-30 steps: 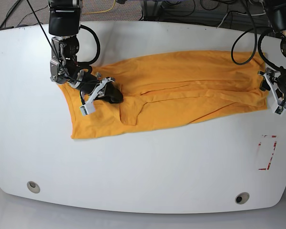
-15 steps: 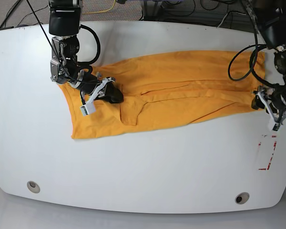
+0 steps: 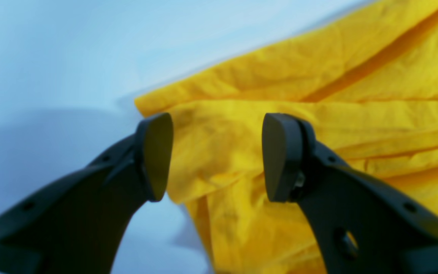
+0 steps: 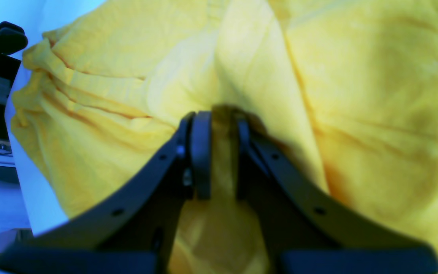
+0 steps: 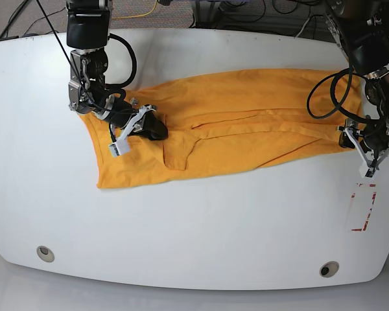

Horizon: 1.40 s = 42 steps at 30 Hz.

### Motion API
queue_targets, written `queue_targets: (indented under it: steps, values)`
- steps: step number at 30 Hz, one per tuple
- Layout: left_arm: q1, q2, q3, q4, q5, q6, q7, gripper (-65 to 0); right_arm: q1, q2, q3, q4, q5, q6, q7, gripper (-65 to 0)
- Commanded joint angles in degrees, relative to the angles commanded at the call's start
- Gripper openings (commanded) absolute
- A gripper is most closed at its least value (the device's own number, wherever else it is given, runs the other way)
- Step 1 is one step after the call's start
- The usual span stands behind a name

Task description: Layout the t-shirt on the table in an organized manner, then fold the t-shirt properly

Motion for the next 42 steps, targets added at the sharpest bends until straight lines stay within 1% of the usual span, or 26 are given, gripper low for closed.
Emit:
queue_targets:
  steps: [9, 12, 14, 17, 20, 28, 29, 33, 38, 40, 42]
  values:
    - [1.0, -0.3, 0.0, -5.5, 0.0, 0.0, -0.9, -30.1, 0.0, 0.0, 0.4, 0.0, 0.1, 0.00, 0.0, -56.0]
    - [2.4, -0.3, 0.1, -5.5, 0.0, 0.0, -1.1, -37.1, 0.0, 0.0, 0.4, 0.0, 0.1, 0.00, 0.0, -56.0]
    - [2.6, -0.3, 0.1, -5.5, 0.0, 0.0, -0.9, -46.1, 0.0, 0.0, 0.4, 0.0, 0.1, 0.00, 0.0, -56.0]
    - [2.8, -0.4, 0.1, -5.3, -0.1, 0.0, -0.8, -54.7, 0.0, 0.0, 0.4, 0.0, 0.2, 0.00, 0.0, -56.0]
    - [3.8, -1.5, 0.1, -3.8, -0.3, 0.0, -0.8, -55.4, 0.0, 0.0, 0.4, 0.0, 0.2, 0.00, 0.0, -56.0]
    - [7.6, -1.7, -0.1, 4.0, -0.4, 0.0, -0.6, -56.1, 0.0, 0.0, 0.4, -0.1, 0.3, 0.00, 0.0, -56.1]
    - [8.1, -2.2, -0.1, 5.7, -0.4, 0.0, 0.3, -56.1, 0.0, 0.0, 0.4, -0.1, 0.3, 0.00, 0.0, -56.1]
    - [8.3, -2.6, -0.2, 9.0, -0.4, 0.0, 3.5, -55.8, 0.0, 0.0, 0.4, -0.1, 0.3, 0.00, 0.0, -56.1]
    - [8.6, -2.6, -0.3, 11.4, 0.0, 0.0, 4.0, -56.1, 0.0, -0.1, 0.4, -0.1, 0.3, 0.00, 0.0, -56.1]
    - [9.6, -2.6, -0.3, 12.0, 0.0, 0.0, 4.5, -56.2, 0.0, -1.2, 0.4, -0.1, 0.0, 0.00, 0.0, -56.1]
    - [9.9, -2.7, -0.3, 12.4, 0.0, 0.0, 5.3, -56.2, 0.0, -1.3, 0.4, -0.1, 0.0, 0.00, 0.0, -56.1]
